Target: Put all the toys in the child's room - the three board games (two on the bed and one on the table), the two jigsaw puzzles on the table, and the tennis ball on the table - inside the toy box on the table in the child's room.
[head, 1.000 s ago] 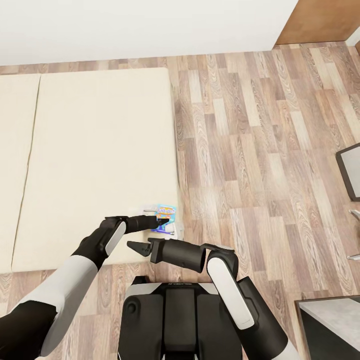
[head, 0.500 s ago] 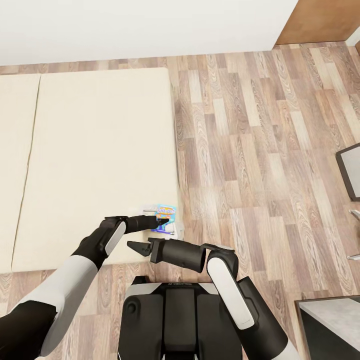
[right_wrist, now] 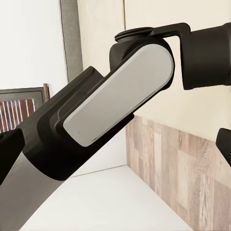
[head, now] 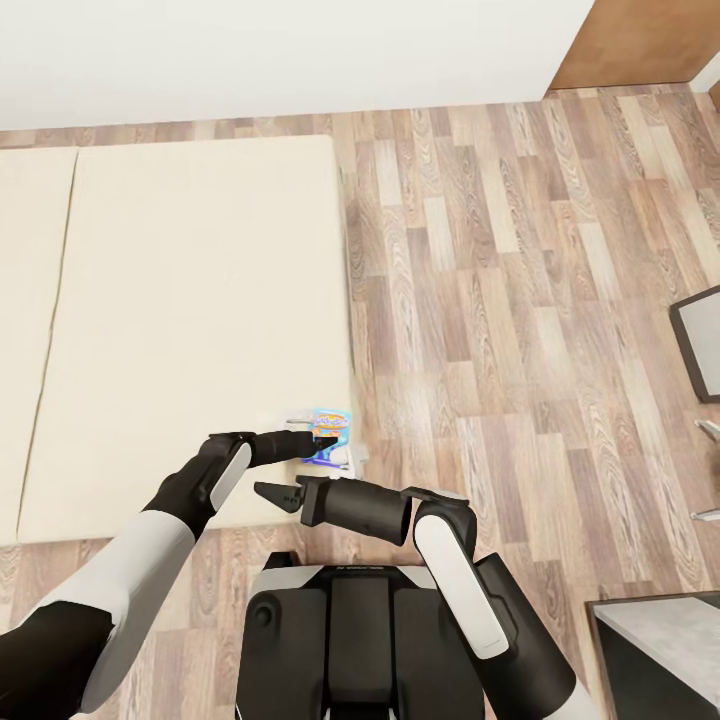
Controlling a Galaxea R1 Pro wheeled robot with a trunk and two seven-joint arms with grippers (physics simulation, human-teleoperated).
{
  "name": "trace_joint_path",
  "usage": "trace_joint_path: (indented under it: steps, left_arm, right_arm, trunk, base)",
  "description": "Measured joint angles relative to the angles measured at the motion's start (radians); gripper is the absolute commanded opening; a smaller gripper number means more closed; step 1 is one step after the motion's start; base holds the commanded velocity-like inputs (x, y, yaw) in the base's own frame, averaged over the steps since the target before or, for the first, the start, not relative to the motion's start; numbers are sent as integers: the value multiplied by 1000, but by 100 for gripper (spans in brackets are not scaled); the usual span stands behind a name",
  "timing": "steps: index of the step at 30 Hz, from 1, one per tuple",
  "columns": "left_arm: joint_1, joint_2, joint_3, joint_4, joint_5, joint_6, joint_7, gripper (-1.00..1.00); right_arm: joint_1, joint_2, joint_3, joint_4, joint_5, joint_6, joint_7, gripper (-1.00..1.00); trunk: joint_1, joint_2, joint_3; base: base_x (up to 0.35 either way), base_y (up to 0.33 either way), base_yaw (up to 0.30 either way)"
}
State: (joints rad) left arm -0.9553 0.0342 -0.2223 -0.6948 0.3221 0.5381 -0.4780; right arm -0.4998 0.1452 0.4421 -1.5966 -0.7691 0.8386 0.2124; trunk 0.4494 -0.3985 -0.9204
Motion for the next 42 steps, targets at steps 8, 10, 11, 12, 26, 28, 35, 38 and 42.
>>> trace_joint_path:
  steps: [8, 10, 11, 12, 26, 28, 35, 38, 42]
  left_arm:
    - [0, 0, 0, 0, 1, 0, -1, 100]
    - [0, 0, 0, 0, 1, 0, -1, 100]
    - [0, 0, 0, 0, 1, 0, -1, 100]
    - [0, 0, 0, 0, 1, 0, -1, 100]
    - [0, 0, 1, 0, 1, 0, -1, 100]
    - [0, 0, 1, 0, 1, 0, -1, 100]
    - [0, 0, 2, 0, 1, 0, -1, 100]
    - [0, 0, 2, -1, 1, 0, -1, 100]
    - [0, 0, 2, 0, 1, 0, 0, 100]
  right_arm:
    - [0, 0, 0, 0, 0, 0, 0, 100]
    - [0, 0, 0, 0, 0, 0, 0, 100]
    - [0, 0, 1, 0, 0, 0, 0, 100]
    - [0, 0, 0, 0, 0, 0, 0, 100]
    - [0, 0, 0, 0, 0, 1, 0, 100]
    - [0, 0, 0, 0, 0, 1, 0, 100]
    - [0, 0, 0, 0, 0, 1, 0, 100]
    - [0, 0, 1, 0, 0, 1, 0, 100]
    - [0, 0, 0, 0, 0, 1, 0, 100]
  trunk:
    - [0, 0, 0]
    - [0, 0, 0]
    - [0, 0, 0]
    - [0, 0, 0]
    - [0, 0, 0]
    - [0, 0, 0]
    - [0, 0, 0]
    - [0, 0, 0]
    - [0, 0, 0]
  base:
    - [0, -96, 0]
    - [0, -24, 0]
    - [0, -14, 0]
    - [0, -11, 0]
    - [0, -50, 0]
    - [0, -24, 0]
    - [0, -6, 0]
    - [0, 0, 0]
    - [0, 0, 0]
